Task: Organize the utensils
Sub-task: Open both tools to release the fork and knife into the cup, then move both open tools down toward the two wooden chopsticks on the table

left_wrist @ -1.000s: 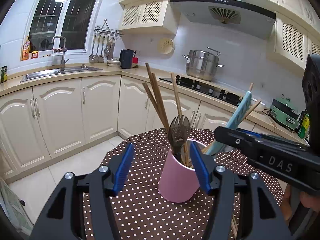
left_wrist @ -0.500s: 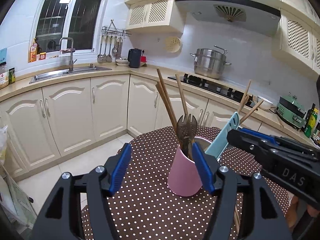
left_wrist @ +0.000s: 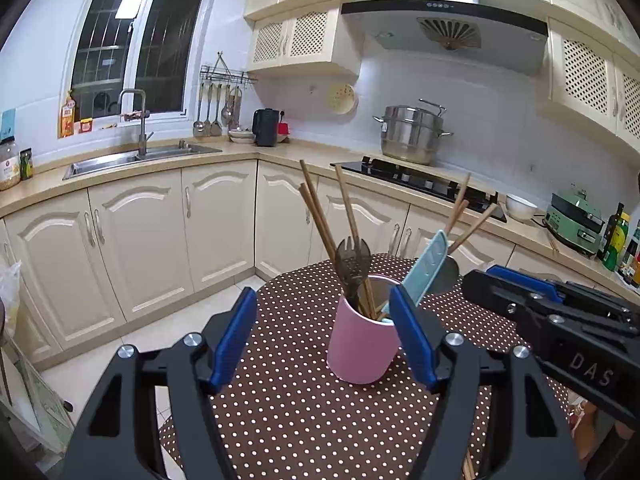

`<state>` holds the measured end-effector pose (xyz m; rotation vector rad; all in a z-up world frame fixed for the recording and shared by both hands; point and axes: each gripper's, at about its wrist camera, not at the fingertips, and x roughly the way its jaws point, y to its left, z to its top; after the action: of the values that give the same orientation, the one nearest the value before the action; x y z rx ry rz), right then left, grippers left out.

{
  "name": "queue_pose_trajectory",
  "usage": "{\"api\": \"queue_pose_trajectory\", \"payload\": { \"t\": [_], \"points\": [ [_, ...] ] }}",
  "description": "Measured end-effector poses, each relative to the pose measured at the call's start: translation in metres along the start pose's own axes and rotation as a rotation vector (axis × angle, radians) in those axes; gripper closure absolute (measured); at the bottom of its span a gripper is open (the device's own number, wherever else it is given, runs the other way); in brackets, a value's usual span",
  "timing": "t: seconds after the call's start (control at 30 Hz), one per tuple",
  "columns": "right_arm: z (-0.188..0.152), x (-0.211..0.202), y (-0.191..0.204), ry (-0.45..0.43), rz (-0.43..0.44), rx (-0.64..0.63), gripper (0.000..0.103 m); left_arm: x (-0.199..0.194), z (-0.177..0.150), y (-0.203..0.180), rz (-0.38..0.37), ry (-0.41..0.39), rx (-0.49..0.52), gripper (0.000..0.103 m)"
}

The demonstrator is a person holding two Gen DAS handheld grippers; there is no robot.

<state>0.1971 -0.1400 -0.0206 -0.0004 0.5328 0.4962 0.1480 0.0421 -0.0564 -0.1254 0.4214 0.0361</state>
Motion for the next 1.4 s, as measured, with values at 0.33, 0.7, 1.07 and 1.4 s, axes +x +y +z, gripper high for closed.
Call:
{"api": "queue_pose_trajectory", "payload": {
  "t": [0.33, 0.7, 1.07, 1.4],
  "points": [
    [-0.011, -0.030, -0.017, -0.029, -0.027, 0.026, 0.059, -0.013, -0.006, -0.024, -0.026, 0.013, 0.056, 0.034],
    [-0.049, -0.044, -0.069, 0.016, -0.107, 0.117, 0.054, 0.022, -0.034, -0.064, -0.145, 0.233, 0.128, 0.034],
    [-0.104, -0.026, -0.122, 0.145, -0.159, 0.251, 0.050, 0.091, -0.090, -0.094, -0.185, 0.565, 0.180, 0.034],
    [-0.137, -0.009, -0.143, 0.197, -0.150, 0.308, 0.047, 0.122, -0.112, -0.117, -0.159, 0.631, 0.231, 0.034]
  ]
}}
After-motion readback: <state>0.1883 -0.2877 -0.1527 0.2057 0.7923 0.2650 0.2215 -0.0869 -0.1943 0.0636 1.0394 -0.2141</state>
